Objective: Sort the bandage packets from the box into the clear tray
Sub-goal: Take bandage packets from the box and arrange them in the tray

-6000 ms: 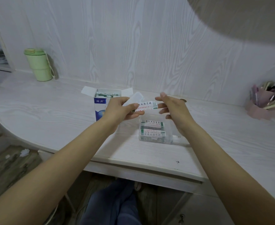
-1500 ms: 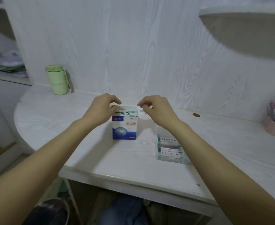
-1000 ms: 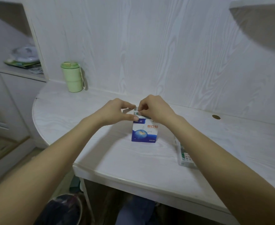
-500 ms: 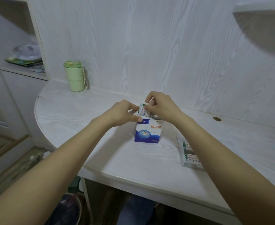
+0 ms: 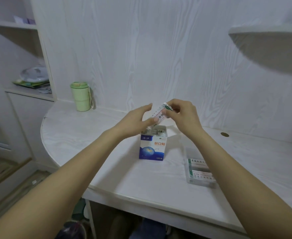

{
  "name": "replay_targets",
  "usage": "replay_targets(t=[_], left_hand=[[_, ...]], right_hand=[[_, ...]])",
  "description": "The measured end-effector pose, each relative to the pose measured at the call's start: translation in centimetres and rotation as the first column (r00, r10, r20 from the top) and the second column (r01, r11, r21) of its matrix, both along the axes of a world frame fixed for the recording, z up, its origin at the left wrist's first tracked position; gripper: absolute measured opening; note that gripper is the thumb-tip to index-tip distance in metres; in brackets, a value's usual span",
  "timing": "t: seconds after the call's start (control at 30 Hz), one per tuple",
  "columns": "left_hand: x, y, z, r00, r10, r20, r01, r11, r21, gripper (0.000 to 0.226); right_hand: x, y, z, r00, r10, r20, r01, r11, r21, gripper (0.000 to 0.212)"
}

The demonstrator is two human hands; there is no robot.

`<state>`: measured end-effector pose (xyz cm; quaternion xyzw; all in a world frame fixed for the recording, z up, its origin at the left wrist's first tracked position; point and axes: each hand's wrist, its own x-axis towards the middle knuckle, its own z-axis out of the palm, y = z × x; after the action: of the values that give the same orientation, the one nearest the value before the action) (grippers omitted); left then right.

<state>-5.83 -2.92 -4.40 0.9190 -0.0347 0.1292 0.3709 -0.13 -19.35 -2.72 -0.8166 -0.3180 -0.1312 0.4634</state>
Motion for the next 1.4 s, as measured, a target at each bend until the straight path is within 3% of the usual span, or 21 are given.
replay_targets(t=[0.13,0.2,0.33,0.4,0.47,0.63,0.8,1.0,1.2,1.4], left_hand=[[-0.2,-2.5,1.5,0.995,-0.098,-0.032,0.093,0.985,-0.148,0.057],[-0.5,-3.7,1.9,0.986,-0.161,-0.045,0.155,0.982,-0.105,0.039],[-1.2,-6.4,2.3,0.946,-0.301,-0.119,0.253,0.917,-0.31,0.032],[-1.4,-7.6,2.0,0.947,-0.303,-0.104,0.253,0.907,-0.337,0.022],[-1.6,-8.7,1.2,0.941,-0.32,-0.108,0.264,0.896,-0.357,0.017],[-2.1,-10.0,-0.2,0.921,-0.339,-0.195,0.194,0.829,-0.525,0.034],[-1.5,-10.7,-1.5,0.942,-0.292,-0.165,0.154,0.814,-0.561,0.02],[-0.8,-11.2,-2.4,0.945,-0.262,-0.199,0.048,0.709,-0.703,0.013],[0.6,-10.8,-3.5,0.99,-0.075,-0.121,-0.029,0.728,-0.685,0.019],[1.6,-10.7,-3.6,0.997,-0.042,-0.057,-0.005,0.758,-0.652,0.017]], right_hand=[[-1.2,-2.6,0.7,0.97,0.167,-0.177,-0.111,0.951,0.288,0.009],[-1.6,-3.9,0.5,0.955,0.179,-0.237,-0.095,0.939,0.33,0.009],[-2.0,-6.2,-0.4,0.944,0.15,-0.295,-0.028,0.924,0.381,0.013],[-2.3,-7.2,-0.7,0.937,0.142,-0.32,-0.001,0.915,0.404,0.012],[-2.7,-8.2,-1.1,0.933,0.106,-0.345,0.024,0.935,0.353,0.01],[-3.0,-10.4,-1.8,0.925,0.089,-0.368,0.029,0.953,0.302,0.018],[-2.4,-11.9,-3.1,0.909,0.126,-0.397,0.015,0.942,0.335,0.027],[-1.8,-12.7,-4.8,0.892,0.087,-0.444,0.062,0.949,0.311,0.022],[1.1,-13.2,-6.1,0.869,-0.156,-0.47,0.274,0.942,0.195,0.01],[3.5,-12.4,-7.5,0.848,-0.324,-0.42,0.311,0.945,-0.102,0.007]])
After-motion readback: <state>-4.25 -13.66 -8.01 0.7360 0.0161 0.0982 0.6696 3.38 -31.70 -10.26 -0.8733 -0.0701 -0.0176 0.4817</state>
